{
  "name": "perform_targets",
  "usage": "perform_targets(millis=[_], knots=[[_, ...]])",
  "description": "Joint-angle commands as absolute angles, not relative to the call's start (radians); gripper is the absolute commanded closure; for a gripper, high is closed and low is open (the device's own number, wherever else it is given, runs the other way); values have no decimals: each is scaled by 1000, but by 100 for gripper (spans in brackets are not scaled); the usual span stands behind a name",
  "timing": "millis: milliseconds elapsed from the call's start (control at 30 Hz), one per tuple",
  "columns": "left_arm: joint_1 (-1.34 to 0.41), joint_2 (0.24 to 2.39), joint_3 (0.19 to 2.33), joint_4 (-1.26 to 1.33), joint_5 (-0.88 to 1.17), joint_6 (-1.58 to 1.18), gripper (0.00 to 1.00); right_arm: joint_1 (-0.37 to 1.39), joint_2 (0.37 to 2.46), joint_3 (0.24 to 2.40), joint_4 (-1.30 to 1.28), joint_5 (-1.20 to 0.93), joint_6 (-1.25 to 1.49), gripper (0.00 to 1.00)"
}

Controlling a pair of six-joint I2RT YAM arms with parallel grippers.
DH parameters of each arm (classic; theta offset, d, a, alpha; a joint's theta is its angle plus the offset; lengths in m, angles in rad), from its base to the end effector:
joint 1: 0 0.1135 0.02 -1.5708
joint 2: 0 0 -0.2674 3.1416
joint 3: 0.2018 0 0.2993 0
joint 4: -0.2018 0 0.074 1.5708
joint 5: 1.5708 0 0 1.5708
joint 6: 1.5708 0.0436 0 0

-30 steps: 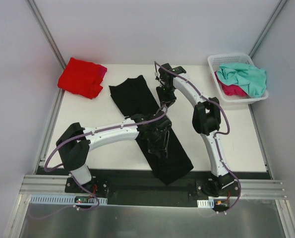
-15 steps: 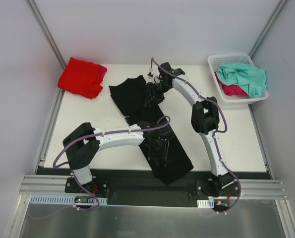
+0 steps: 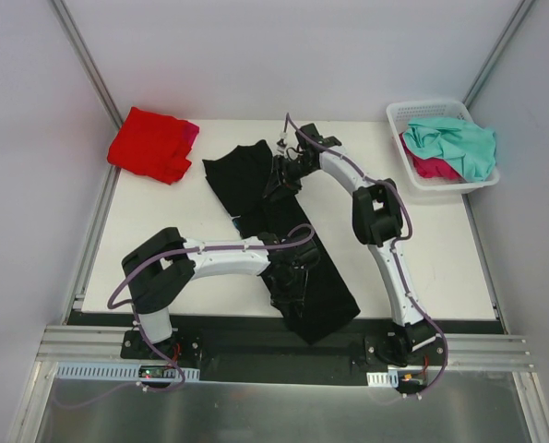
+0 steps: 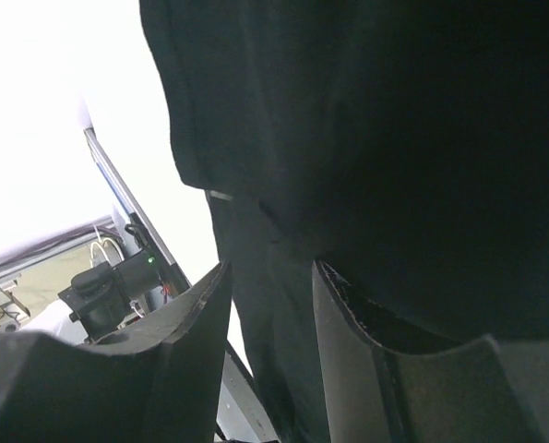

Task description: Fold and stack the t-shirts

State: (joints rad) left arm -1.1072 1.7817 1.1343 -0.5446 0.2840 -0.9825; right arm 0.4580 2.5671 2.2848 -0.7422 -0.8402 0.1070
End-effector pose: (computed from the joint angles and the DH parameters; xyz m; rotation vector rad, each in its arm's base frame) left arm 0.1630 -0.3533 0.1383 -0.2693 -2.9926 0.7135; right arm 0.5205 0.2928 0.1466 -0.7620 2.4636 1.2975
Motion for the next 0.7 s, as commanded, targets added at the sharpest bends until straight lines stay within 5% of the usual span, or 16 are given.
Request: perform_targets(millis=[0, 667], knots=[[-1118, 1756, 1100, -535, 296, -1009, 63, 423, 2576, 2316, -718, -813, 147, 56], [-1120, 1710, 1031, -531, 290, -1035, 64, 367, 2522, 2250, -874, -551, 5, 55]])
